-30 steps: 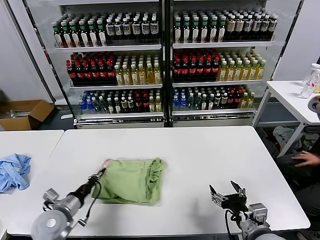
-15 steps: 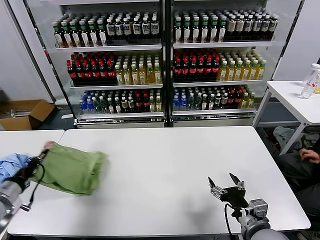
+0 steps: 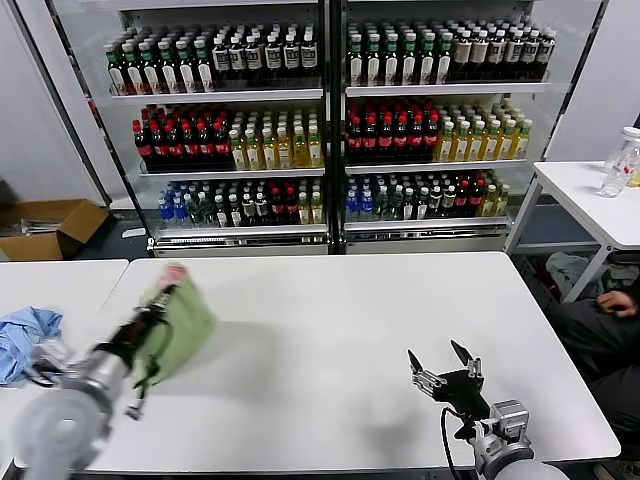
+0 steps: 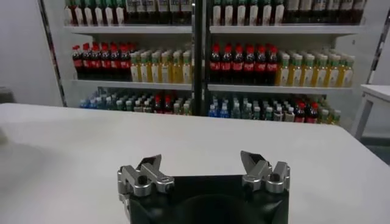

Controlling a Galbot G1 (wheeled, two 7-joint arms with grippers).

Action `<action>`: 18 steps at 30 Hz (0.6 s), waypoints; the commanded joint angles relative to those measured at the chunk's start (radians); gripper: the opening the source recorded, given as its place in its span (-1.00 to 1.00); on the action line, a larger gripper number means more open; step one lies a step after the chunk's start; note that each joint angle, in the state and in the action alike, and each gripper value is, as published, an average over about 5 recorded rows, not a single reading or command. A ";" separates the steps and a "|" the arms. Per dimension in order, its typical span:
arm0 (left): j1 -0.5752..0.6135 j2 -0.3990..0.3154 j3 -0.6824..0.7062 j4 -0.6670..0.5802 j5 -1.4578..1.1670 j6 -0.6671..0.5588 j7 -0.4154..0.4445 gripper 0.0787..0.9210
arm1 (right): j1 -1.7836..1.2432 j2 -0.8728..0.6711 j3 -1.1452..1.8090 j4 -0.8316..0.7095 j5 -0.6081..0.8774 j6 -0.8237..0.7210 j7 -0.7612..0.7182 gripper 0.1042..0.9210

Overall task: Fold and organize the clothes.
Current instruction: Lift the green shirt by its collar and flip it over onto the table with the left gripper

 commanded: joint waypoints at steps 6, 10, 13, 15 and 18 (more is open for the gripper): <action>-0.122 -0.380 0.521 0.180 0.528 -0.011 -0.045 -0.97 | 0.062 -0.012 -0.040 -0.035 -0.007 0.026 -0.005 0.76; -0.099 -0.415 0.597 0.227 0.679 -0.002 -0.029 -0.85 | 0.084 -0.018 -0.052 -0.046 -0.002 0.025 -0.006 0.76; -0.102 -0.449 0.615 0.246 0.711 -0.009 -0.021 -0.66 | 0.098 -0.023 -0.057 -0.052 0.007 0.026 -0.007 0.76; -0.115 -0.465 0.607 0.246 0.700 -0.022 -0.015 -0.53 | 0.108 -0.023 -0.063 -0.057 0.011 0.026 -0.007 0.76; -0.119 -0.459 0.566 0.200 0.646 -0.035 -0.002 -0.33 | 0.129 -0.018 -0.084 -0.066 0.014 0.025 -0.008 0.76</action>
